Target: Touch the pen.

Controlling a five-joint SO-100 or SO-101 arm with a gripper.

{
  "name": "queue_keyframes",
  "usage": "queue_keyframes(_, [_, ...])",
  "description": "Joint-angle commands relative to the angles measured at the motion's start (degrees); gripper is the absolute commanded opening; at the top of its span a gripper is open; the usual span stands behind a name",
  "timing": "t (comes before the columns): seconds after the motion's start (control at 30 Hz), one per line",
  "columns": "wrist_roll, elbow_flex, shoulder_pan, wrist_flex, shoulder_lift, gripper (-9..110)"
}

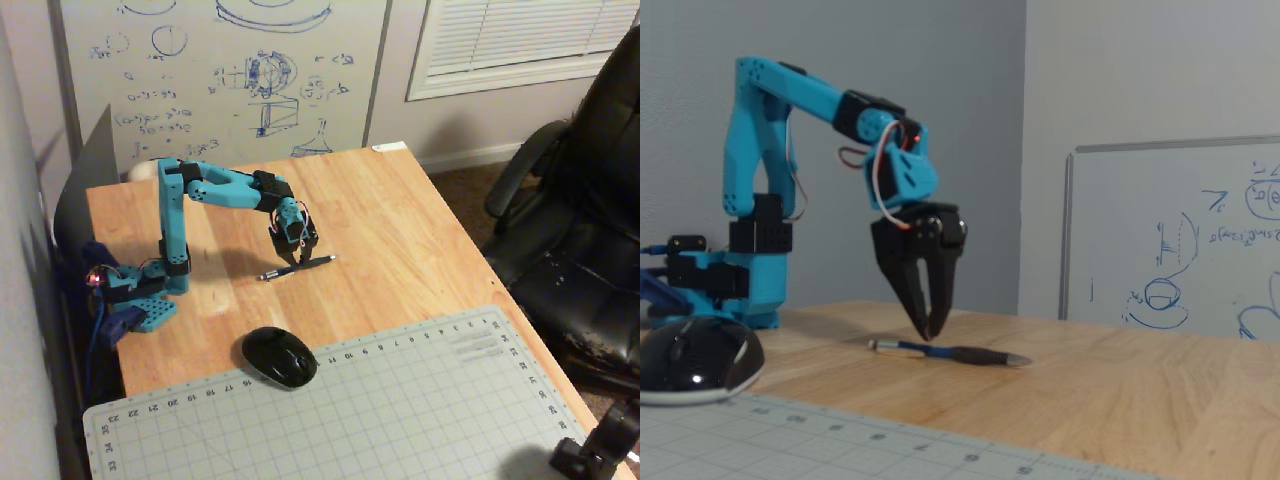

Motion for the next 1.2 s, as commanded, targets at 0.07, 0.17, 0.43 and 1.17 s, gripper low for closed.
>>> queue_keyframes(0.07, [0.62,-0.44,-0.35,-0.7,-1.05,1])
queue_keyframes(0.17, [0.62,-0.62,-0.35,-0.7,-1.67,1])
queue_keyframes(0.43, [0.62,-0.62,-0.44,-0.7,-1.58,1])
queue_keyframes(1.17, [0.62,-3.16,-0.44,-0.7,3.6,1])
